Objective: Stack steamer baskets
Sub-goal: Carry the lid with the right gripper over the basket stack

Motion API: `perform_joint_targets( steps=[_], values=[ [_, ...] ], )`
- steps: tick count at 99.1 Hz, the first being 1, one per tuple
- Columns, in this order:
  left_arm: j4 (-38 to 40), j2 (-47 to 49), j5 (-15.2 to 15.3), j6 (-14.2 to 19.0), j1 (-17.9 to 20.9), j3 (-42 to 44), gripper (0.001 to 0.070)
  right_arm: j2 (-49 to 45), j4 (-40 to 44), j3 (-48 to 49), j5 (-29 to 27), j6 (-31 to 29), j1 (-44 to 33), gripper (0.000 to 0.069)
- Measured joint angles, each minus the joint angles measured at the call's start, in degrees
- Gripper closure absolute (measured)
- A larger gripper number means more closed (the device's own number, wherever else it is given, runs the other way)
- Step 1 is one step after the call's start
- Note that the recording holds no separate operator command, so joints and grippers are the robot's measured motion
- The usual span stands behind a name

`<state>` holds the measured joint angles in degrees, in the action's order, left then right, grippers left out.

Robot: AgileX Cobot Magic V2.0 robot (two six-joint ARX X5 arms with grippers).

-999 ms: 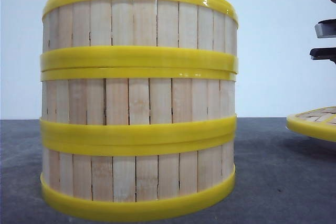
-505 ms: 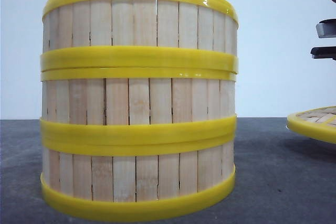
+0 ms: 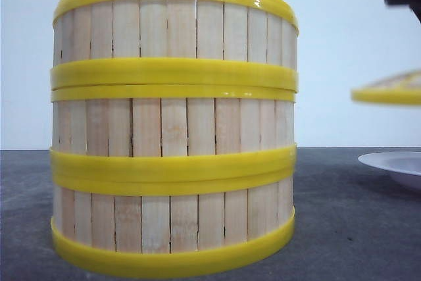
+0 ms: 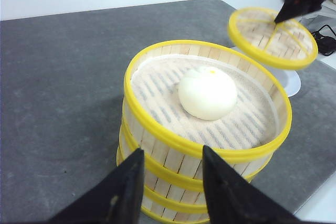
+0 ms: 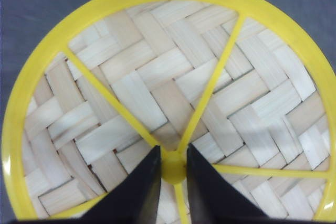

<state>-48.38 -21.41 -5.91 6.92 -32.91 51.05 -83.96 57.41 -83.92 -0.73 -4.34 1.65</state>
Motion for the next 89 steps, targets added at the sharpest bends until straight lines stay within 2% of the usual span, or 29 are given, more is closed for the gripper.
perform_joint_targets(
  steps=[17,45,68,89],
  values=[
    [0.22,0.0,0.0,-0.04,-0.02,0.0,0.0513,0.48,5.14,-9.73,3.76,1.03,5.31,0.0633],
    [0.22,0.0,0.0,-0.04,0.0,0.0,0.0513,0.66,9.25,-23.56,4.02,1.2,19.93,0.0634],
    [0.22,0.0,0.0,-0.07,0.0,0.0,0.0513,0.72,10.54,-25.66,5.7,1.18,32.65,0.0635],
    [0.22,0.0,0.0,-0.04,0.0,0.0,0.0513,-2.14,11.82,-25.66,5.73,1.18,41.05,0.0635]
  ],
)
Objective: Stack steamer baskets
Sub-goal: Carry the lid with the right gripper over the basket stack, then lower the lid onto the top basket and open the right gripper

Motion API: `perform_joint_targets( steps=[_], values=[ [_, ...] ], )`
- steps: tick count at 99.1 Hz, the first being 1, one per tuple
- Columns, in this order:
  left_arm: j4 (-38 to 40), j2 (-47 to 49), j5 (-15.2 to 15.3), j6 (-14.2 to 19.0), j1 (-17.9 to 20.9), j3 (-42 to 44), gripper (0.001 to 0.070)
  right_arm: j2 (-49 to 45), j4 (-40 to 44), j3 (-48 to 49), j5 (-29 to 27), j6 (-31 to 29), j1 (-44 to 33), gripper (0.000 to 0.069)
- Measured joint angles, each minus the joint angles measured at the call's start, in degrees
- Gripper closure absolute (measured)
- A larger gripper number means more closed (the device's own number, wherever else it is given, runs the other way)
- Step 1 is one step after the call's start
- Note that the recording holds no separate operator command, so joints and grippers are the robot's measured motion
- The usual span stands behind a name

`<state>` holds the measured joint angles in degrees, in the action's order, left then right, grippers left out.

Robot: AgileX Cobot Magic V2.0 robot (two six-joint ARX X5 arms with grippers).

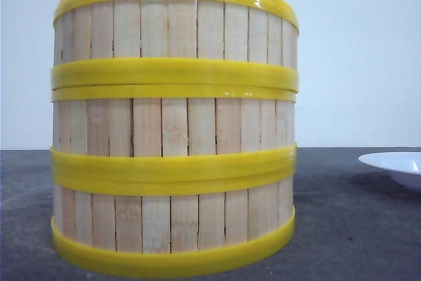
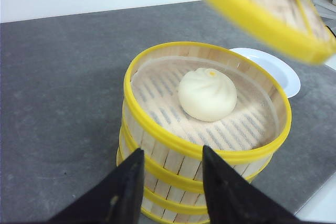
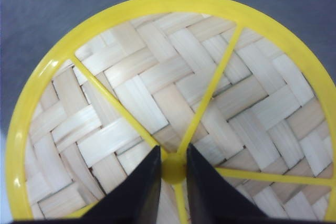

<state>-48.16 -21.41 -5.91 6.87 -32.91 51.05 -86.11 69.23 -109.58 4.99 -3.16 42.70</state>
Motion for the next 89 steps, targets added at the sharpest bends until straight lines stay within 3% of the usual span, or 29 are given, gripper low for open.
perform_joint_targets(
  steps=[32,89],
  values=[
    [-0.48,0.0,0.0,-0.02,0.0,0.0,0.0513,-5.22,0.46,0.0,-0.31,0.24,5.75,0.0635],
    [-0.55,0.0,0.0,-0.02,-0.02,0.0,0.0513,-9.88,0.61,0.0,-0.48,0.39,7.13,0.0635]
  ],
)
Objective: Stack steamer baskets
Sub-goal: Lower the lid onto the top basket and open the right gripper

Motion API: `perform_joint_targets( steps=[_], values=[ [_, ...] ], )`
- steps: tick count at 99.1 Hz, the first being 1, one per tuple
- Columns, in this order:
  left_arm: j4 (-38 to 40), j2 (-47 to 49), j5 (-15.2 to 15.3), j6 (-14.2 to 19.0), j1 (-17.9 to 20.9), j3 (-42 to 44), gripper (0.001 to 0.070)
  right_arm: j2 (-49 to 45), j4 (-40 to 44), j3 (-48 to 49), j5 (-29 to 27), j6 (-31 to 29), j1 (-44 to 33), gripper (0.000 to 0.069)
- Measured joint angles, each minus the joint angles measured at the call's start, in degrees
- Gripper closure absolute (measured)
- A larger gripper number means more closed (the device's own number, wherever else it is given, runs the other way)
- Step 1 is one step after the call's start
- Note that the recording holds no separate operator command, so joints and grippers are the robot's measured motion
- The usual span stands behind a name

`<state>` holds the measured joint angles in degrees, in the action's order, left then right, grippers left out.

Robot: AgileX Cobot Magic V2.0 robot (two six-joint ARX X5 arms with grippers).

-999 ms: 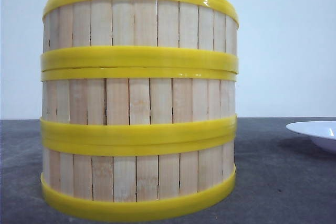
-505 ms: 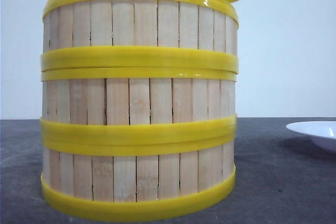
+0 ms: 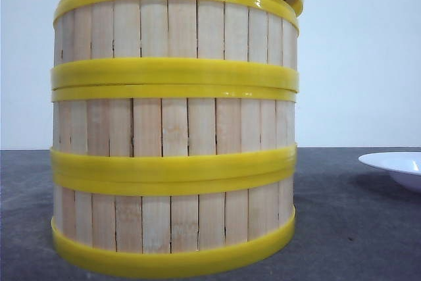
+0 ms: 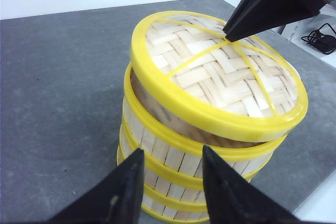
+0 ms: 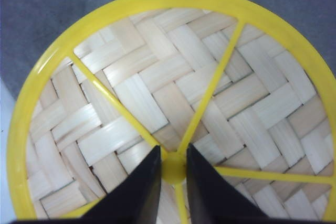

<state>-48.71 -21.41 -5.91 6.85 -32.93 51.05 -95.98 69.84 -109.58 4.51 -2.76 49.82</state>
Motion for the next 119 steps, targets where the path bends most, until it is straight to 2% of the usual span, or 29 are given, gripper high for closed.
perform_joint_targets(
  steps=[119],
  values=[
    [0.0,0.0,0.0,-0.02,0.02,0.0,0.0513,-1.9,-0.02,0.0,0.0,0.0,0.37,0.0635]
  ],
)
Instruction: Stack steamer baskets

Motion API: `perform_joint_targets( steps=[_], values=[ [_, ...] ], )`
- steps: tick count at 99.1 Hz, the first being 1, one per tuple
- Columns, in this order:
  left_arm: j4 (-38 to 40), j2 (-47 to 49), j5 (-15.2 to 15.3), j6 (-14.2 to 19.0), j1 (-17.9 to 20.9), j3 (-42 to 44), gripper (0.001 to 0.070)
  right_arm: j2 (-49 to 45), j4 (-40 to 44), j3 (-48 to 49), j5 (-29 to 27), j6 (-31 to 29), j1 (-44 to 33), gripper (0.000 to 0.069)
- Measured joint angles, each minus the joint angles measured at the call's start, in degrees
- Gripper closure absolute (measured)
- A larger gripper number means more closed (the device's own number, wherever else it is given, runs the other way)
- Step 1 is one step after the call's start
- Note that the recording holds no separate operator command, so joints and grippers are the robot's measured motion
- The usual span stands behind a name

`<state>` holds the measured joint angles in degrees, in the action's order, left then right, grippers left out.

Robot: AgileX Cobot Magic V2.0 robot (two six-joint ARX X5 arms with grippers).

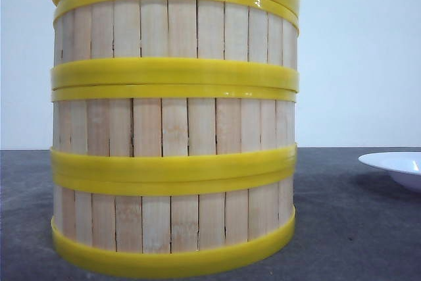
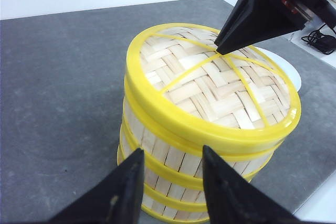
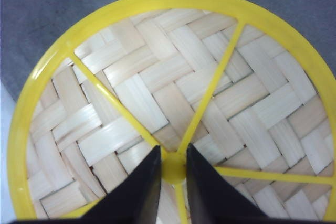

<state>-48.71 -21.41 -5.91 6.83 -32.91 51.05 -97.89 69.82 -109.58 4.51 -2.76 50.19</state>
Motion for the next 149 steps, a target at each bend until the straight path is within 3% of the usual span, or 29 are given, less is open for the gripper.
perform_joint_targets(
  steps=[60,66,76,82,97,116,131,149],
  values=[
    [-0.22,0.0,0.0,-0.02,0.0,0.0,0.0513,-1.51,-0.07,0.0,-0.04,0.0,0.0,0.0628],
    [-0.22,0.0,0.0,-0.02,0.0,0.0,0.0513,-1.51,-0.04,0.0,-0.02,0.0,0.0,0.0571],
    [-0.22,0.0,0.0,-0.02,-0.02,0.0,0.0513,-1.51,-0.04,0.0,-0.02,0.0,0.0,0.0389],
    [-0.22,0.0,0.0,-0.02,-0.02,0.0,0.0513,-1.51,-0.2,0.0,-0.02,0.0,0.0,0.032],
    [-0.24,0.0,0.0,-0.02,-0.02,0.0,0.0513,-1.46,-0.35,-0.42,-0.33,0.04,0.0,0.0282],
    [-0.26,0.0,0.0,0.0,0.0,0.0,0.0513,1.92,-0.52,-6.34,-6.32,1.11,0.0,0.0278],
    [-0.13,0.0,0.0,-0.02,0.0,0.0,0.0513,9.53,-1.42,-12.79,-13.09,1.49,0.02,0.0278],
    [0.7,0.0,0.0,-0.02,0.0,0.0,0.0513,19.06,-0.57,-13.2,-21.22,1.51,0.02,0.0278]
  ],
)
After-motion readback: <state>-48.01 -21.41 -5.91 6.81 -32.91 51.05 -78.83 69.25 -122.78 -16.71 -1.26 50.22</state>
